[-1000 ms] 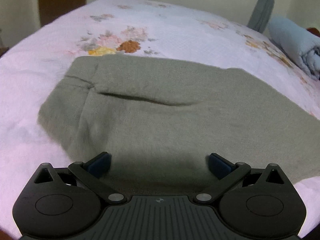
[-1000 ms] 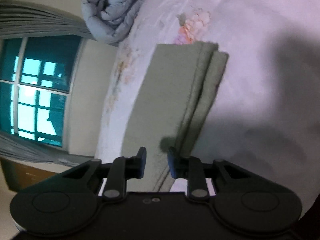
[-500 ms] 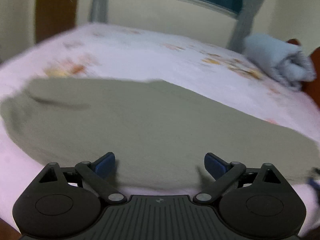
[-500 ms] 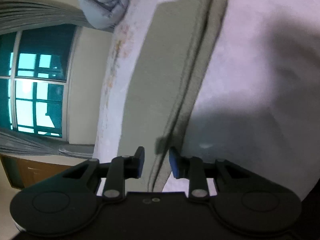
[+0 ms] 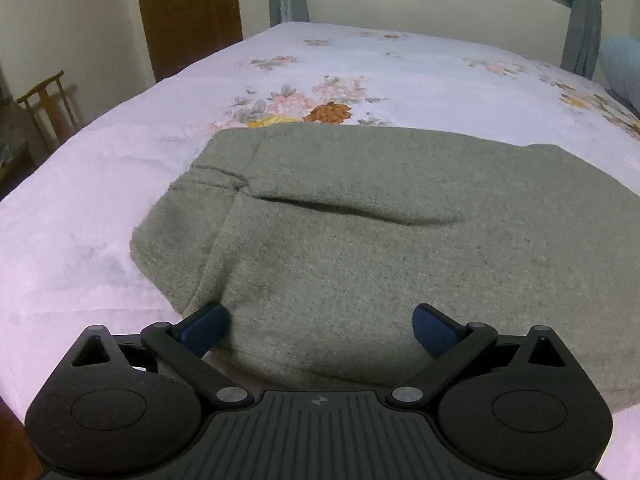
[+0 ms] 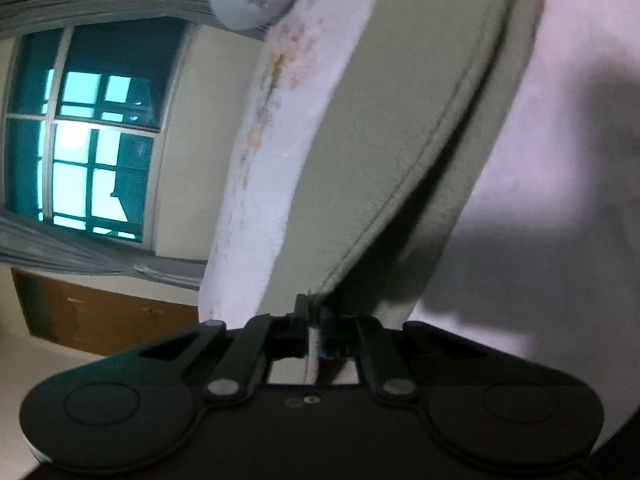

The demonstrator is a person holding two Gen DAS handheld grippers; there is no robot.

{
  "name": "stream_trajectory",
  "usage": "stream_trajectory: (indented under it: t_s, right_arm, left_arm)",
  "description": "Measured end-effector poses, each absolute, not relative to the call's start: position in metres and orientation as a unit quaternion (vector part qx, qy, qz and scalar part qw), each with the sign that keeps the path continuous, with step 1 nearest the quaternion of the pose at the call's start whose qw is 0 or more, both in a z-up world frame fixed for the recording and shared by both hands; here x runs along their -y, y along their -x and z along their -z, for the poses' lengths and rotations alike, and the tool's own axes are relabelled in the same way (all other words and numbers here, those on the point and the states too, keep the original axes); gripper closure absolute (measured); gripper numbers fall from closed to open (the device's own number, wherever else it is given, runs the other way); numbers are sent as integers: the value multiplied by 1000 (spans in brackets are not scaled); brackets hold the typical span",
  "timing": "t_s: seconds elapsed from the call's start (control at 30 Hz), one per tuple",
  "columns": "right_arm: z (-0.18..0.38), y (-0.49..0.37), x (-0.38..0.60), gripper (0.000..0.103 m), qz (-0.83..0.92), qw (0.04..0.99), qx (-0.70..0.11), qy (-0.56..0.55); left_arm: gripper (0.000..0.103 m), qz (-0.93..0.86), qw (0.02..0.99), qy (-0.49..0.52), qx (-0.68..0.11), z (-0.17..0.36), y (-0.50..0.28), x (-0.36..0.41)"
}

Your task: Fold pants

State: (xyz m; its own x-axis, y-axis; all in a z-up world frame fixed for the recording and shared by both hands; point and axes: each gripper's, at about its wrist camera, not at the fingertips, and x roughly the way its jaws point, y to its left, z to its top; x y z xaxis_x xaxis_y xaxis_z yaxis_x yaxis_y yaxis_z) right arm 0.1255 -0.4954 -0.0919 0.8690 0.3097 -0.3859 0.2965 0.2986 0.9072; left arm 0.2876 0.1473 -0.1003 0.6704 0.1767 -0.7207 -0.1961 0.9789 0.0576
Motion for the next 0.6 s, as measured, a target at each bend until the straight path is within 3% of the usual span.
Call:
stream_trajectory:
  t_s: [0.1,0.2,0.23,0.33,0.6]
  right_arm:
    - [113,-125,501,103,40,751,-312,-580]
    - [129,-120,510,103,36,720,-306,-622]
    - [123,-115,511,103,43,729,-298,-615]
    - [103,-85,522,85,84,761,-237,-598]
    - [104,-46,576,83,178,736,-153,-635]
  left_arm:
    - [3,-93,916,19,-390,103,-283,-151]
    - [2,-86,915,19,-393,103,-291,-150]
    - [2,-83,915,20,-393,103,-291,-150]
    - [1,-76,917,19,-391,104,-288,-150]
    - [0,-76,917,18,-390,104,-287,-149]
